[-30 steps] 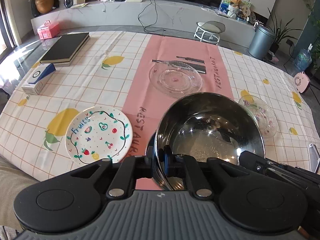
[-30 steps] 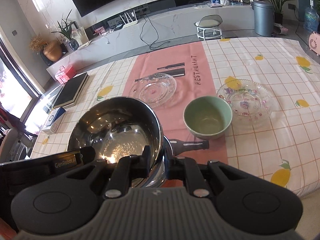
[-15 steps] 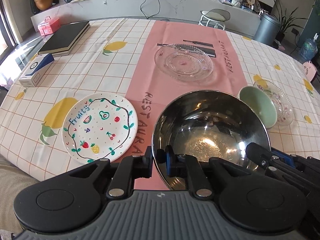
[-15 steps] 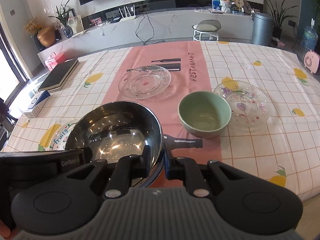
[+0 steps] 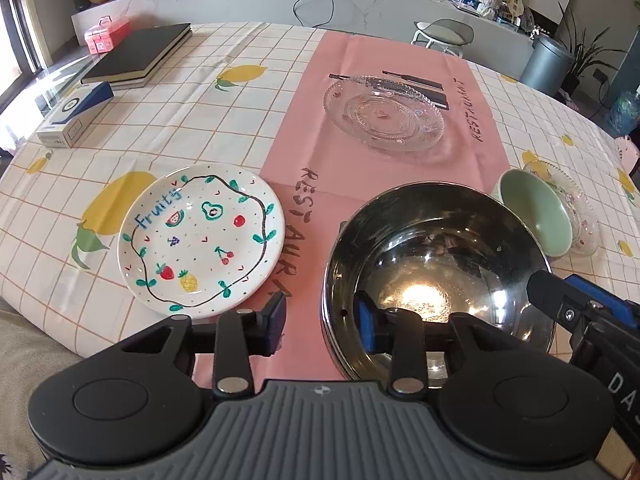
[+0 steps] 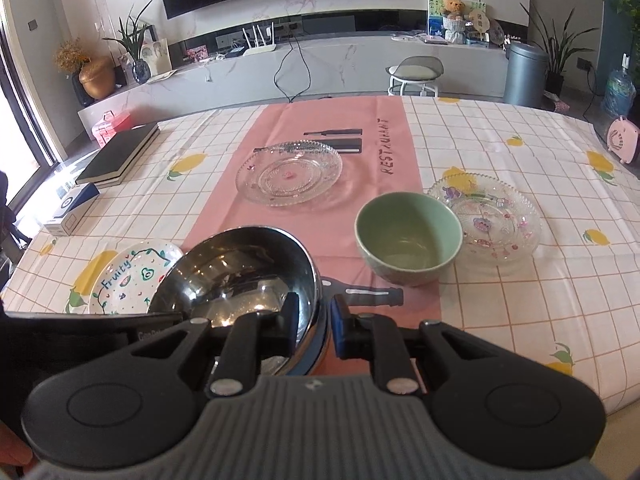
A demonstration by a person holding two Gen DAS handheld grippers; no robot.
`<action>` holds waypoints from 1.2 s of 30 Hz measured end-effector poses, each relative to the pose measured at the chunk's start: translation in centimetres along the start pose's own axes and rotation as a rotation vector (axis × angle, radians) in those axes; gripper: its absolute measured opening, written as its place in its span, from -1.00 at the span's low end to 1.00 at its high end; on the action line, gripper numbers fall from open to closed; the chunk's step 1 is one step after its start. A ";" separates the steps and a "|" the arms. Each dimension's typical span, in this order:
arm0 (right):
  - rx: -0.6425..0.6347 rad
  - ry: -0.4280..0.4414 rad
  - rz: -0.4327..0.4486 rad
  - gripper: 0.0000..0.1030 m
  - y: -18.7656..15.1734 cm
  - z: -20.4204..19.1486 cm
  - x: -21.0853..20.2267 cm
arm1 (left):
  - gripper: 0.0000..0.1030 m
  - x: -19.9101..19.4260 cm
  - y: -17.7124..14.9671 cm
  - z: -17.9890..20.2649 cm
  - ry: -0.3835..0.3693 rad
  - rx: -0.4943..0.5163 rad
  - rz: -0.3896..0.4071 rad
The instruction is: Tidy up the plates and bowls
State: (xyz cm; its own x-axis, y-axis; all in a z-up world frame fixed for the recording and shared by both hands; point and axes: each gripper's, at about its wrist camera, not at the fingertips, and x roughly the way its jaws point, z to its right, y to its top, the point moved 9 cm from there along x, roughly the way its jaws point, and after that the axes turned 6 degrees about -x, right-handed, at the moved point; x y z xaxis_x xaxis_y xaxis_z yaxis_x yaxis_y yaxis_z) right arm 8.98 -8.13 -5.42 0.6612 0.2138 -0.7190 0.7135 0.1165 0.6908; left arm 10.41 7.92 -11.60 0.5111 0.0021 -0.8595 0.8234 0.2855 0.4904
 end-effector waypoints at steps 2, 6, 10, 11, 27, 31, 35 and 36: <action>0.004 -0.004 0.013 -0.41 0.2 0.3 -0.1 | 0.00 0.3 -0.2 -0.1 -0.046 -0.033 0.003; 0.048 0.015 0.001 -0.41 -0.1 1.1 0.4 | 0.06 0.5 -0.3 0.0 -0.137 -0.101 0.005; 0.106 0.061 -0.025 -0.69 -0.9 1.6 1.3 | 0.07 0.4 -0.1 0.3 -0.157 -0.104 0.016; 0.113 0.067 -0.030 -0.71 -1.0 1.7 1.5 | 0.07 0.4 -0.1 0.3 -0.154 -0.104 0.016; 0.112 0.077 -0.019 -0.79 -1.0 1.6 1.5 | 0.07 1.2 -0.1 -0.8 -0.155 -0.149 0.011; 0.109 0.071 -0.021 -0.69 -0.9 1.7 1.3 | 0.39 0.8 -0.1 -0.7 -0.151 -0.150 0.015; 0.095 0.073 0.008 -0.41 -0.4 1.7 0.6 | 0.59 0.2 0.1 -0.5 -0.162 -0.167 0.049; 0.093 0.075 0.015 -0.36 -0.3 1.7 0.4 | 0.63 0.1 0.2 -0.4 -0.163 -0.162 0.061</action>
State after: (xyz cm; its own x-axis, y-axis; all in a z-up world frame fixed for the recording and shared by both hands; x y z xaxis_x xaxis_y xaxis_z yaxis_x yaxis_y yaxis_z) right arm 9.41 -9.74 -6.03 0.6552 0.2877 -0.6986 0.7245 0.0229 0.6889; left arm 10.53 8.34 -11.59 0.6028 -0.1264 -0.7879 0.7461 0.4395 0.5003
